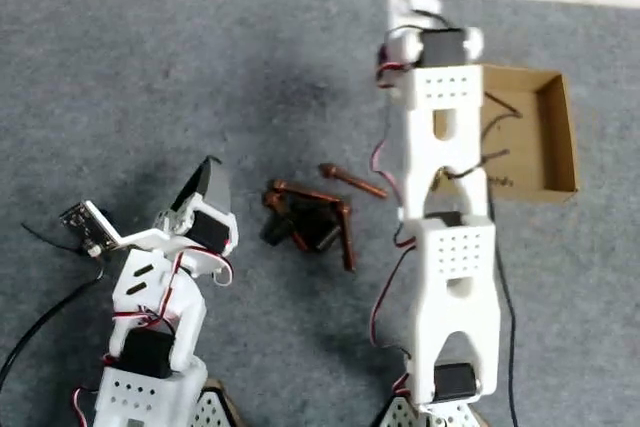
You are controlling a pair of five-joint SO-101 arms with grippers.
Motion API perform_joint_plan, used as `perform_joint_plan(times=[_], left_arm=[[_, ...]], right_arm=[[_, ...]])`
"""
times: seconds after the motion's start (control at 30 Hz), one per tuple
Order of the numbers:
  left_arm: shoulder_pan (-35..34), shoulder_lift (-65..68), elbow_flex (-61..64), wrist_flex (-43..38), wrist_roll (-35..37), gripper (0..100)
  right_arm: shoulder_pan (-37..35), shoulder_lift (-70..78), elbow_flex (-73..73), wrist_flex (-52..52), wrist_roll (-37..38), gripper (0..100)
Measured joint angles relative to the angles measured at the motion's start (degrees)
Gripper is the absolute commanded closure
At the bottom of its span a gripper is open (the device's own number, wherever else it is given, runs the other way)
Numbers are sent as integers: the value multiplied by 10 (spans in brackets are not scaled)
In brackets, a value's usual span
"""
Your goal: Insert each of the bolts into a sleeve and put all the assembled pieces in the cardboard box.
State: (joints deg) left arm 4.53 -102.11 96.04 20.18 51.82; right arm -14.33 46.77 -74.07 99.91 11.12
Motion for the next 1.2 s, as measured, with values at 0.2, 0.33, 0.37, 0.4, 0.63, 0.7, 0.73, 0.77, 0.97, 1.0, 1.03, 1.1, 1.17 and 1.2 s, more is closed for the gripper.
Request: perform_joint_plan(times=[0.2, 0.33, 0.37, 0.4, 0.63, 0.7, 0.73, 0.77, 0.97, 1.0, 1.03, 1.1, 1.17, 1.2], left_arm=[[2, 0, 0, 0, 0, 992], [3, 0, 0, 0, 0, 992], [3, 0, 0, 0, 0, 992], [3, 0, 0, 0, 0, 992], [3, 0, 0, 0, 0, 992], [3, 0, 0, 0, 0, 991], [3, 0, 0, 0, 0, 991], [3, 0, 0, 0, 0, 991], [3, 0, 0, 0, 0, 991], [3, 0, 0, 0, 0, 991], [3, 0, 0, 0, 0, 991], [3, 0, 0, 0, 0, 991], [3, 0, 0, 0, 0, 992], [3, 0, 0, 0, 0, 992]], right_arm=[[-29, -131, 62, 0, 0, 810], [-46, -259, 149, 0, 0, 810], [-48, -290, 181, 0, -4, 810], [-50, -321, 217, 0, -12, 810], [-70, -565, 549, -34, -16, 810], [-70, -652, 651, -79, -9, 810], [-70, -698, 708, -106, -8, 810], [-69, -743, 765, -139, -6, 810], [-71, -913, 1123, -382, 11, 810], [-71, -920, 1178, -426, 11, 810], [-71, -922, 1226, -469, 11, 810], [-71, -924, 1297, -536, 11, 810], [-71, -924, 1319, -564, 11, 810], [-72, -924, 1319, -570, 11, 810]])
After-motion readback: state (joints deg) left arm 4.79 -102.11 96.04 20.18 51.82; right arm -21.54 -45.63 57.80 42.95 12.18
